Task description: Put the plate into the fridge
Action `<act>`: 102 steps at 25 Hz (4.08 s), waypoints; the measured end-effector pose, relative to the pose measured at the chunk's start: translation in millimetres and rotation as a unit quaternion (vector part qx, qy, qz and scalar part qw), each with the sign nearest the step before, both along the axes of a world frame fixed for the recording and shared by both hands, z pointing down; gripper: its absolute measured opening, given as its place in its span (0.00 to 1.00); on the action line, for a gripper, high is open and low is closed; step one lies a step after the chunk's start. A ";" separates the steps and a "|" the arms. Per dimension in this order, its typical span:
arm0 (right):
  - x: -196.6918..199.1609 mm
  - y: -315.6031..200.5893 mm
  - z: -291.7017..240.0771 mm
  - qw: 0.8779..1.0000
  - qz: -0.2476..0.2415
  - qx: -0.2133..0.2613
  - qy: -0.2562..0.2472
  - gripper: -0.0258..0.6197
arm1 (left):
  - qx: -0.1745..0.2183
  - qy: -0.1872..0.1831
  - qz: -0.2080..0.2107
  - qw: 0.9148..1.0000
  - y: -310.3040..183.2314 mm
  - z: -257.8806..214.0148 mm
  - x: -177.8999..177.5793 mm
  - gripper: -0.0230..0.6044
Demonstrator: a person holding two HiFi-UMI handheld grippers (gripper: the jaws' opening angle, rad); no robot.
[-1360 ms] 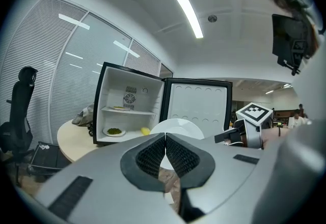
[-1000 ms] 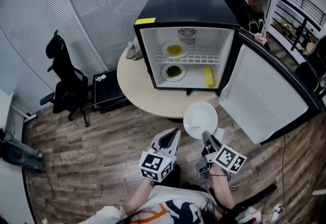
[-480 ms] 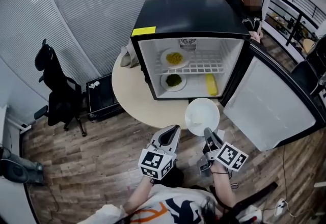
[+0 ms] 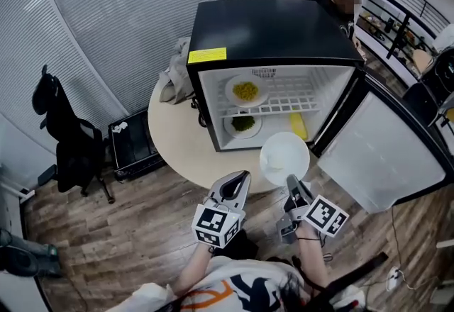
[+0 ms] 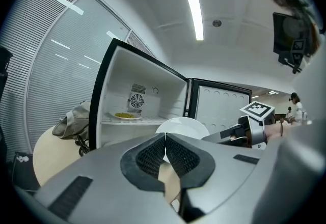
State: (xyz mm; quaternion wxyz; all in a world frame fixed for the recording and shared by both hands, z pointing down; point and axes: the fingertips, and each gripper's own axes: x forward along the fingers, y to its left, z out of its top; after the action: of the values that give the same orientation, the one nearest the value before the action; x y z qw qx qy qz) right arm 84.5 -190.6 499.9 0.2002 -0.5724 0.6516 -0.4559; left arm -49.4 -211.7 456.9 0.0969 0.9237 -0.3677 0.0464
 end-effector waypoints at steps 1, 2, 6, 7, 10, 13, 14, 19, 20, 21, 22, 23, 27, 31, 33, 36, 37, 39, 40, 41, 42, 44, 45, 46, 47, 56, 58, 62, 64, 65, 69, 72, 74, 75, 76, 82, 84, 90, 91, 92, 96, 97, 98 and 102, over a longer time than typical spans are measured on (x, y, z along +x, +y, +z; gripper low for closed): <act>-0.1 -2.9 -1.1 1.000 0.007 0.000 -0.001 0.08 | 0.001 0.000 0.006 1.000 -4.0 0.2 -0.3 0.06; 0.4 -5.3 -2.3 1.000 0.015 -0.001 -0.001 0.08 | 0.001 0.001 0.014 1.000 -7.2 0.4 0.1 0.06; 5.4 -14.2 -10.0 0.999 0.041 0.006 0.000 0.08 | 0.004 0.006 0.039 0.999 -16.6 1.2 3.1 0.06; 7.4 -15.9 -12.0 0.999 0.046 0.007 0.002 0.08 | 0.003 0.008 0.043 0.999 -18.1 1.7 3.6 0.06; 14.7 -20.3 -17.4 0.998 0.061 0.007 0.007 0.08 | -0.003 0.013 0.053 0.999 -19.8 3.9 4.8 0.06; 21.5 -26.7 -24.4 0.997 0.072 0.012 0.006 0.08 | -0.008 0.017 0.059 0.998 -19.7 6.6 6.3 0.06; 23.6 -29.0 -26.5 0.997 0.075 0.013 0.007 0.08 | -0.010 0.018 0.060 0.998 -19.8 7.1 6.5 0.06; 33.2 -50.2 -36.6 0.996 0.081 0.025 0.005 0.08 | -0.016 0.019 0.056 0.998 -24.7 11.3 6.2 0.06; 35.6 -54.7 -36.3 0.996 0.084 0.021 0.005 0.08 | -0.017 0.018 0.053 0.998 -26.8 12.3 6.2 0.06; 37.6 -59.3 -36.0 0.996 0.087 0.018 0.005 0.08 | -0.016 0.017 0.051 0.998 -29.2 12.9 6.1 0.06; 38.9 -64.9 -36.5 0.996 0.087 0.017 0.004 0.08 | -0.016 0.017 0.048 0.999 -32.2 12.8 6.2 0.06; 39.7 -71.4 -37.9 0.996 0.086 0.020 0.003 0.08 | -0.014 0.016 0.046 0.999 -35.7 12.0 6.4 0.06; 43.3 -98.4 -46.3 0.996 0.078 0.035 -0.002 0.08 | -0.007 0.015 0.037 0.999 -49.9 4.9 9.5 0.06; 45.9 -124.4 -50.3 0.996 0.072 0.042 -0.011 0.08 | -0.002 0.015 0.028 0.999 -64.2 0.4 13.7 0.06; 46.7 -136.0 -49.7 0.997 0.067 0.045 -0.019 0.08 | -0.001 0.013 0.026 1.000 -70.8 -0.5 16.2 0.06; 52.7 -147.6 -44.8 0.997 0.070 0.032 -0.020 0.08 | 0.001 0.012 0.021 1.000 -80.1 -1.5 20.8 0.06; 54.7 -151.8 -43.5 0.997 0.070 0.031 -0.020 0.08 | 0.001 0.012 0.019 1.000 -83.1 -1.6 22.1 0.06; 57.7 -161.8 -41.9 0.997 0.067 0.038 -0.024 0.08 | 0.001 0.011 0.016 1.000 -88.6 -1.2 24.6 0.06; 59.0 -166.5 -41.2 0.997 0.065 0.041 -0.026 0.08 | 0.001 0.011 0.014 1.000 -91.1 -0.8 25.9 0.06; 60.0 -170.6 -40.0 0.997 0.064 0.041 -0.027 0.08 | 0.001 0.010 0.013 1.000 -93.3 -0.6 27.3 0.06; 60.8 -174.2 -38.6 0.997 0.063 0.040 -0.028 0.08 | 0.001 0.009 0.012 1.000 -95.2 -0.3 28.7 0.06; 61.7 -180.4 -35.3 0.997 0.061 0.034 -0.026 0.08 | 0.000 0.008 0.010 1.000 -98.6 0.1 31.3 0.06; 62.1 -183.0 -33.6 0.997 0.061 0.031 -0.024 0.08 | 0.000 0.007 0.009 1.000 -100.1 0.1 32.4 0.06; 62.5 -185.2 -32.1 0.997 0.061 0.028 -0.022 0.08 | 0.000 0.007 0.008 1.000 -101.5 0.1 33.4 0.06; 62.9 -187.2 -31.0 0.997 0.062 0.027 -0.022 0.08 | 0.000 0.006 0.007 1.000 -102.8 0.1 34.0 0.06; 69.8 -204.8 -28.8 0.998 0.055 0.025 0.035 0.10 | -0.001 0.001 -0.006 1.000 -113.0 1.4 34.7 0.06; 70.4 -207.8 -25.3 0.998 0.048 0.019 0.048 0.14 | -0.001 0.000 -0.007 1.000 -114.2 2.0 35.1 0.06; 72.3 -214.4 -22.8 0.996 0.034 0.016 0.086 0.14 | 0.000 -0.003 -0.009 1.000 -116.5 1.8 36.2 0.06; 72.9 -219.5 -23.6 0.994 0.025 0.016 0.106 0.14 | 0.002 -0.004 -0.009 1.000 -117.5 0.8 36.5 0.06; 73.3 -222.2 -24.1 0.993 0.022 0.016 0.114 0.15 | 0.002 -0.004 -0.009 1.000 -117.9 0.5 36.6 0.06; 75.2 -230.0 -24.2 0.988 0.013 0.012 0.153 0.17 | 0.003 -0.006 -0.012 1.000 -119.4 0.0 35.4 0.06; 78.5 -231.3 -22.0 0.979 0.014 -0.002 0.202 0.21 | 0.004 -0.006 -0.016 1.000 -121.2 -0.7 33.6 0.06; 79.8 -231.2 -20.7 0.973 0.014 -0.013 0.228 0.23 | 0.005 -0.005 -0.018 1.000 -121.9 -1.0 32.5 0.06; 80.1 -231.2 -20.5 0.971 0.013 -0.017 0.239 0.25 | 0.005 -0.005 -0.019 1.000 -122.0 -1.2 32.2 0.06; 80.4 -231.3 -20.6 0.968 0.012 -0.020 0.250 0.26 | 0.006 -0.005 -0.020 1.000 -122.0 -1.3 32.0 0.06; 78.1 -233.2 -13.4 0.951 0.001 -0.030 0.306 0.48 | 0.006 -0.005 -0.022 1.000 -121.6 -1.4 31.2 0.06; 76.6 -232.6 -14.3 0.953 -0.001 -0.025 0.302 0.48 | 0.007 -0.005 -0.022 1.000 -121.4 -1.9 30.9 0.06; 79.3 -224.3 -13.4 0.950 0.007 -0.038 0.311 0.49 | 0.009 -0.006 -0.024 1.000 -119.9 -2.0 29.9 0.06; 80.4 -222.4 -13.9 0.948 0.013 -0.039 0.315 0.50 | 0.009 -0.007 -0.023 1.000 -119.6 -2.0 29.6 0.06; 81.2 -220.7 -15.2 0.947 0.017 -0.037 0.318 0.51 | 0.010 -0.007 -0.023 1.000 -119.1 -2.1 29.4 0.06; 79.7 -213.7 -22.2 0.948 0.021 -0.026 0.317 0.51 | 0.010 -0.006 -0.020 1.000 -116.5 -3.2 28.5 0.06; 78.0 -212.0 -24.1 0.949 0.019 -0.022 0.313 0.51 | 0.010 -0.006 -0.019 1.000 -115.7 -3.5 28.3 0.06; 76.4 -210.4 -26.2 0.950 0.018 -0.018 0.310 0.51 | 0.010 -0.005 -0.018 1.000 -114.9 -3.9 28.3 0.06; 68.9 -203.5 -34.8 0.953 0.011 -0.002 0.304 0.51 | 0.012 -0.005 -0.012 1.000 -110.9 -5.5 27.5 0.06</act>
State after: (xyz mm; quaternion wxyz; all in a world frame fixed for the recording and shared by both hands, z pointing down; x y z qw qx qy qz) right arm 153.3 -394.1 465.1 -0.0035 -0.6914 0.6743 -0.2593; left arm -21.9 -322.6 451.3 0.0849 0.9200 -0.3799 0.0454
